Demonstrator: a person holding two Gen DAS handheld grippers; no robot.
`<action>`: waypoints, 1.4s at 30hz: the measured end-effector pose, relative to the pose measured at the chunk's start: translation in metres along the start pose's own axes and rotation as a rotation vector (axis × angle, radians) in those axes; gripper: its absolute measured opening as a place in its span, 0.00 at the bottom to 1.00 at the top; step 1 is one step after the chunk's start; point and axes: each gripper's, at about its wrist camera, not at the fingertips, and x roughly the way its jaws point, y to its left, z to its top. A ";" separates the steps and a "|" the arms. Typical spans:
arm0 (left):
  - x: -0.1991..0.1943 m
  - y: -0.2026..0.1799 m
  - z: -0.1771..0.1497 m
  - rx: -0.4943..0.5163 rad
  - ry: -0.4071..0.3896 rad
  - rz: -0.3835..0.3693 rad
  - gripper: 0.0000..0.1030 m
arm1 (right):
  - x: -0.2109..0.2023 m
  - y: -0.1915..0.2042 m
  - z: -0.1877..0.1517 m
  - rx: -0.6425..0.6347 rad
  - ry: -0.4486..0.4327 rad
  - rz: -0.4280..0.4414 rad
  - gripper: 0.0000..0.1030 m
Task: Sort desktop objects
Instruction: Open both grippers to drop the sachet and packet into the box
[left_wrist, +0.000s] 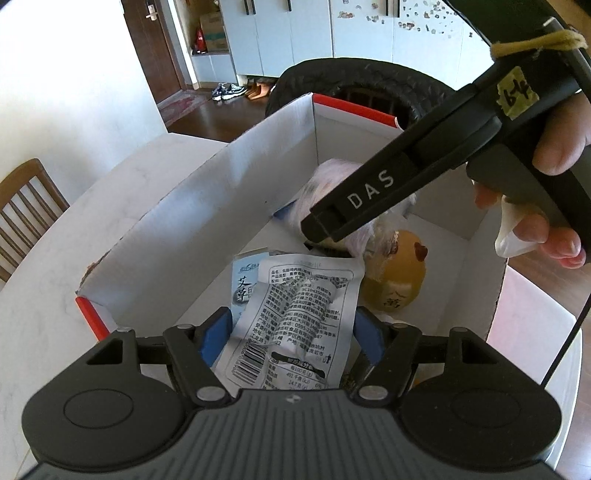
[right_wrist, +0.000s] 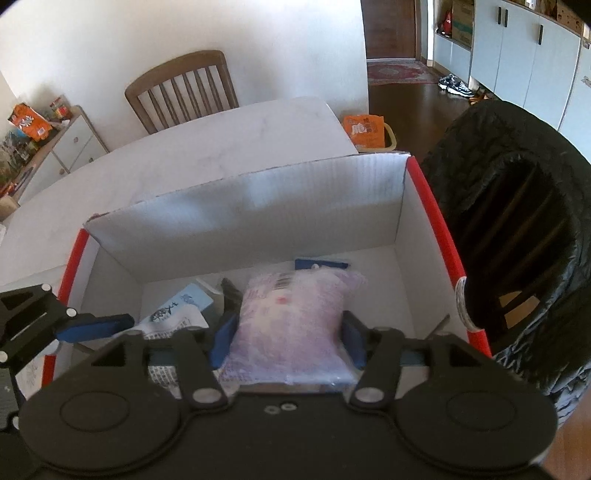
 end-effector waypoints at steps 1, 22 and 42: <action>-0.001 -0.001 -0.002 0.002 0.000 0.003 0.69 | -0.002 0.000 0.000 -0.004 -0.005 0.004 0.68; -0.025 -0.003 -0.004 -0.037 -0.057 -0.052 0.74 | -0.032 -0.001 -0.006 -0.020 -0.056 -0.010 0.71; -0.068 0.015 -0.016 -0.191 -0.152 -0.095 0.75 | -0.096 0.026 -0.042 -0.063 -0.155 0.044 0.74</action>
